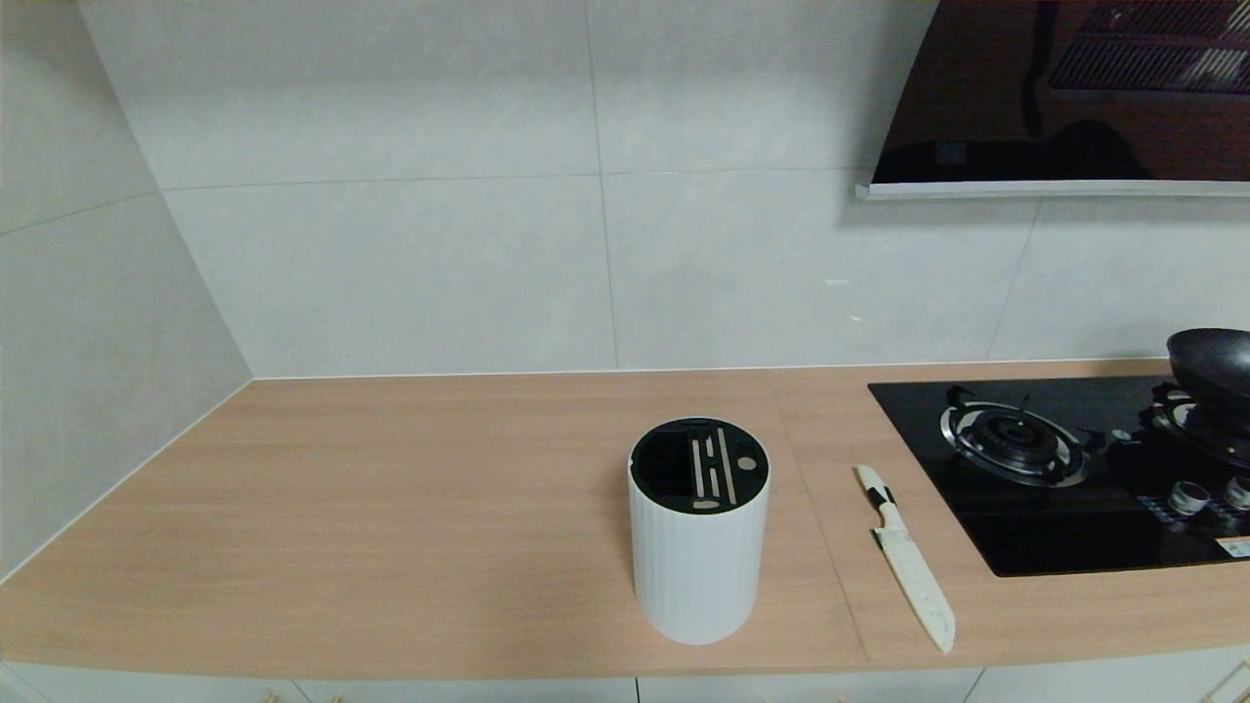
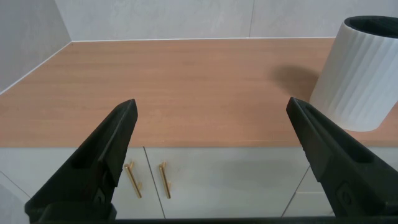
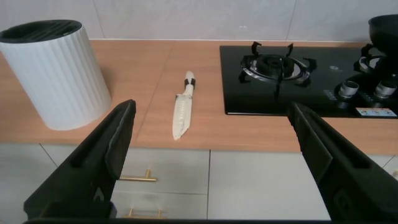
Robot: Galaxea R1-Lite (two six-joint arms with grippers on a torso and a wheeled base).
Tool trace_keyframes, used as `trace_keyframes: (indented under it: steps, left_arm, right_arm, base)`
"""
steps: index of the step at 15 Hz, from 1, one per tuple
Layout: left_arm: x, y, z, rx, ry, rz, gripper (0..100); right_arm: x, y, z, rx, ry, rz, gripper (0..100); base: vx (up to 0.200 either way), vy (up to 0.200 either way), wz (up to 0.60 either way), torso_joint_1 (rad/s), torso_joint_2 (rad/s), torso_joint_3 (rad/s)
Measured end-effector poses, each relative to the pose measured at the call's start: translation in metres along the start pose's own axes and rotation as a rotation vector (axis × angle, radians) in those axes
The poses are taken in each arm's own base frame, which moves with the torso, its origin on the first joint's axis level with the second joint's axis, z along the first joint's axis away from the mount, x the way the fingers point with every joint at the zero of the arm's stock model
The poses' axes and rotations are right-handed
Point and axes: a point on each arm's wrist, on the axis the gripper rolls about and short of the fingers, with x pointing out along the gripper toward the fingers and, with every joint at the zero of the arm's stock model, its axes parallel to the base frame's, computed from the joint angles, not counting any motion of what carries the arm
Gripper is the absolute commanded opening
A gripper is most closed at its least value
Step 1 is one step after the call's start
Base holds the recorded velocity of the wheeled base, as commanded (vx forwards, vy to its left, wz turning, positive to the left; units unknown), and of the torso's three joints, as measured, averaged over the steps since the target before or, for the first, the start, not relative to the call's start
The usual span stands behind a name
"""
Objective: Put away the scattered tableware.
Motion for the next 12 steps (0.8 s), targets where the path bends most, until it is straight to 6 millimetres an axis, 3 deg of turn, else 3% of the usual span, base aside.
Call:
trace_keyframes:
  steps: [3,6,9,12]
  left_arm:
    - [0.0,0.0,0.0,0.003,0.0,0.0,100]
    - [0.0,0.0,0.0,0.002,0.0,0.0,100]
    - [0.0,0.0,0.0,0.003,0.0,0.0,100]
    - [0.0,0.0,0.0,0.003,0.0,0.0,100]
  right_arm:
    - [0.0,0.0,0.001,-0.046,-0.006,-0.005,100]
    - [-0.005,0.0,0.021,0.002,-0.056,0.031,100]
    - [-0.002,0.002,0.017,0.015,0.035,0.104,100]
    - [0.002,0.001,0.034,0.015,0.053,0.132,100]
  base:
    - [0.0,0.0,0.0,0.0,0.0,0.0]
    - [0.0,0.0,0.0,0.0,0.0,0.0]
    - [0.0,0.0,0.0,0.0,0.0,0.0]
    - [0.0,0.0,0.0,0.0,0.0,0.0]
